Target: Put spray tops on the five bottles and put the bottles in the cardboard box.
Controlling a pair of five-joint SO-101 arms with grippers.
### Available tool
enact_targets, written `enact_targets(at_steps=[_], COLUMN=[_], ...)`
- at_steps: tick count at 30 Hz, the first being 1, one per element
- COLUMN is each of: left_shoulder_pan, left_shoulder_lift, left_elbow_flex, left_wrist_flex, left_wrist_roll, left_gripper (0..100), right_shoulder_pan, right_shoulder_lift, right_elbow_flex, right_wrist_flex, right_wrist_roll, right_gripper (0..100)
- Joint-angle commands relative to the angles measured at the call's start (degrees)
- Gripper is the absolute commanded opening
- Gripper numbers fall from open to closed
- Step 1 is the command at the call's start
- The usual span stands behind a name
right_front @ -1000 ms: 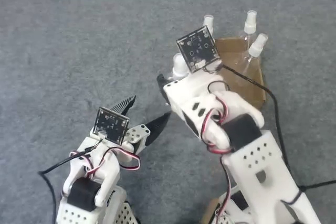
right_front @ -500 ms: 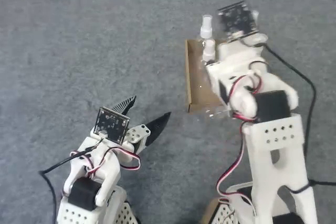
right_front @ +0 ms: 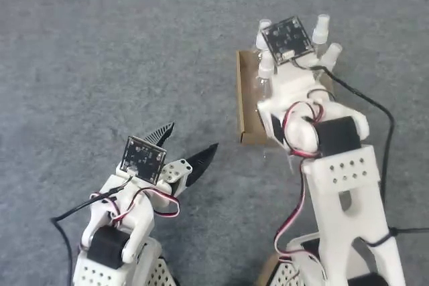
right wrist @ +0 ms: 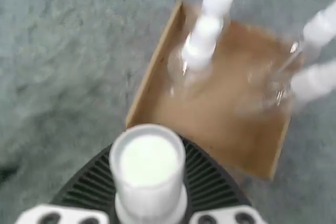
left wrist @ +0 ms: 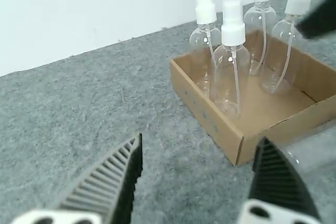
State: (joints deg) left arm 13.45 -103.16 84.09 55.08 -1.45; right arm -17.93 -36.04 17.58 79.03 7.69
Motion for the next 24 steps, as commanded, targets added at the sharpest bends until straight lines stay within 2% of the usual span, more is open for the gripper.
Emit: enact_targets(at_steps=[1, 3, 6, 9, 11, 16, 24], left_shoulder_pan=[-0.18, -0.35, 0.18, 0.62, 3.60, 13.98, 26.73], left_shoulder_lift=[-0.97, -0.79, -0.35, 5.01, 12.13, 36.92, 74.81], left_elbow_flex=[-0.75, -2.24, -5.67, -9.71, -13.41, -27.30, -50.51], left_wrist_flex=[-0.97, 0.88, 4.84, 5.54, 5.63, 7.82, 8.79], left_wrist_roll=[-0.53, -3.69, -7.74, -9.41, -12.48, -19.08, -20.48], left_gripper=[26, 21, 19, 22, 23, 21, 22], right_shoulder_pan=[5.32, 12.62, 26.86, 38.46, 44.09, 51.30, 57.10], right_shoulder_lift=[-8.84, -12.35, -14.29, -12.09, -9.45, -0.13, 15.78], right_elbow_flex=[-0.26, -0.18, 3.60, 11.78, 16.70, 21.27, 20.13], right_wrist_flex=[7.43, 10.24, 10.07, 2.68, -3.03, -10.59, -19.03], right_wrist_roll=[1.67, 8.18, 23.82, 25.41, 26.99, 30.15, 30.42], right_gripper=[0.6, 0.6, 0.6, 0.6, 0.6, 0.6, 0.6])
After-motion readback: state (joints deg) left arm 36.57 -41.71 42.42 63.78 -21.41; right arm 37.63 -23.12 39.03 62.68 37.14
